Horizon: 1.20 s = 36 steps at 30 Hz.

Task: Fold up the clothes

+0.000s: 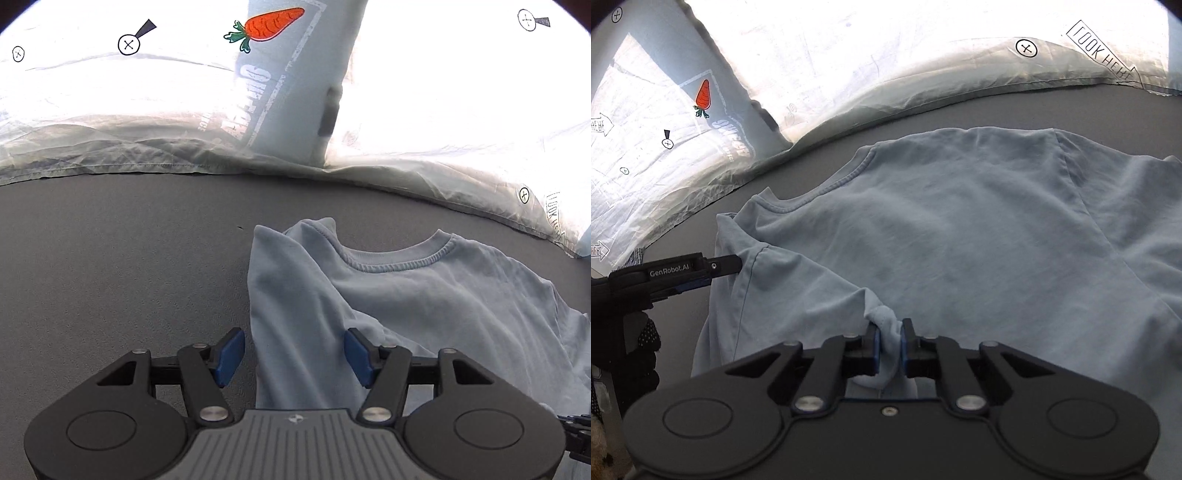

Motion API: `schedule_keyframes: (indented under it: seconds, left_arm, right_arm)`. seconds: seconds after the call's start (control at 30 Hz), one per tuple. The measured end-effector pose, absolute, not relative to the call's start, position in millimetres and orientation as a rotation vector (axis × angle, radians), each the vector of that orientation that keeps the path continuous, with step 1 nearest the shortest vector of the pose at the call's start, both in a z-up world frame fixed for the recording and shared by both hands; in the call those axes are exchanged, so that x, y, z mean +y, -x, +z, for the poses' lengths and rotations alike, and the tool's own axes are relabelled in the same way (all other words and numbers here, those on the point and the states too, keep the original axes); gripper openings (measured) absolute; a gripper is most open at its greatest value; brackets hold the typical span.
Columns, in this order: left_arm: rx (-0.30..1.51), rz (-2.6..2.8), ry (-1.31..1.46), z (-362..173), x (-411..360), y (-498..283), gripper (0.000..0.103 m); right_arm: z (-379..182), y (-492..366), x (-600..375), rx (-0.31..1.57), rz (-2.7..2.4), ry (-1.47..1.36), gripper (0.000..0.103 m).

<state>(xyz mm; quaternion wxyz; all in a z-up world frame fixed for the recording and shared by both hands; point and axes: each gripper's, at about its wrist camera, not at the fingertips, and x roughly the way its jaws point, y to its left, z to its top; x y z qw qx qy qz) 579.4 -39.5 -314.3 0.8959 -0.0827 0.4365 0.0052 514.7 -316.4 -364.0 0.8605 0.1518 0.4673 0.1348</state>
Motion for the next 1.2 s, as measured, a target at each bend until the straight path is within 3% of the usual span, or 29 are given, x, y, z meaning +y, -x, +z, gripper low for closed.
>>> schedule_keyframes:
  seconds: [0.03, 0.1, 0.33, 0.5, 0.7, 0.77, 0.8, 0.83, 1.03, 1.2]
  left_arm:
    - [0.899, 0.02, 0.172, -315.5, -41.3, -583.3, 0.032]
    - [0.897, 0.033, 0.185, -318.3, -43.2, -589.3, 0.015]
    - [0.806, 0.023, 0.288, -308.5, -47.2, -583.7, 0.011]
    - [0.83, 0.03, 0.255, -325.4, -54.9, -595.7, 0.013]
    - [0.813, 0.02, 0.164, -326.4, -62.4, -596.9, 0.02]
    - [0.834, 0.052, 0.163, -324.7, -57.9, -597.7, 0.038]
    - [0.842, 0.069, 0.164, -323.6, -55.0, -597.7, 0.053]
    - [0.839, 0.084, 0.174, -321.8, -50.3, -595.9, 0.059]
    - [0.827, 0.081, 0.173, -326.9, -37.3, -594.6, 0.065]
    - [0.823, 0.118, 0.081, -332.7, -49.2, -604.0, 0.075]
  right_arm:
    - [-358.0, -515.0, -318.2, 0.956, 0.287, -0.326, 0.009]
    - [-344.5, -515.8, -321.5, 0.901, 0.293, -0.331, 0.009]
    - [-298.5, -533.5, -317.7, 0.738, 0.242, -0.125, 0.008]
    - [-327.8, -555.7, -307.2, 0.767, 0.187, 0.024, 0.008]
    - [-367.3, -576.8, -307.2, 0.854, 0.125, 0.025, 0.011]
    - [-370.6, -576.7, -308.1, 0.864, 0.097, 0.02, 0.023]
    - [-368.3, -574.6, -310.1, 0.86, 0.078, 0.011, 0.028]
    - [-365.1, -571.5, -313.3, 0.855, 0.065, -0.006, 0.033]
    - [-349.5, -534.6, -335.1, 0.858, 0.071, -0.169, 0.038]
    - [-364.2, -503.0, -329.5, 0.944, 0.087, -0.129, 0.041]
